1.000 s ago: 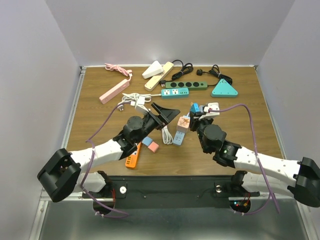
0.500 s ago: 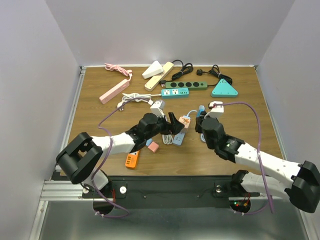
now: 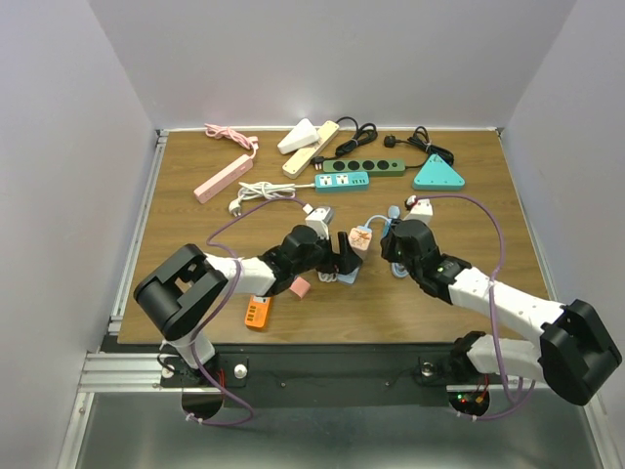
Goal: Insert the plug
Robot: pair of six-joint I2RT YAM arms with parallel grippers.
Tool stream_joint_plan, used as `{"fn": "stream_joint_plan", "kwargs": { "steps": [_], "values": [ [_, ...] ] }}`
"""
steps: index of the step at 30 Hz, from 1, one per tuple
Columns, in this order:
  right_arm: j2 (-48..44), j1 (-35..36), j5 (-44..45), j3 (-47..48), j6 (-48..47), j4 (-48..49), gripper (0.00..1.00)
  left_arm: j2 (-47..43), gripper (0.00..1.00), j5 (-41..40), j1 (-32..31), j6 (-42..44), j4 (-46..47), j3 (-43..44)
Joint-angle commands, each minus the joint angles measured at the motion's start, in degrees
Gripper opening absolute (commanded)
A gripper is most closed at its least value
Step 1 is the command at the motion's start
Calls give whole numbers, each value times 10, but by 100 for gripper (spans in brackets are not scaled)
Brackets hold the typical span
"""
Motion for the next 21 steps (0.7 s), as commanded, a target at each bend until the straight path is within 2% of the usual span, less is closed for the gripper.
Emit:
{"fn": "stream_joint_plan", "kwargs": {
  "steps": [1, 8, 15, 21],
  "values": [
    [-8, -15, -22, 1, 5, 13, 0, 9, 95, 20, -11, 3, 23, 15],
    [-19, -42, -57, 17, -18, -4, 0, 33, 95, 45, -55, -20, 17, 29],
    [-41, -63, -68, 50, -40, -74, 0, 44, 95, 42, -103, -44, 18, 34],
    [-51, -73, -119, 107, -55, -156, 0, 52, 95, 60, -117, -54, 26, 64]
  ]
}}
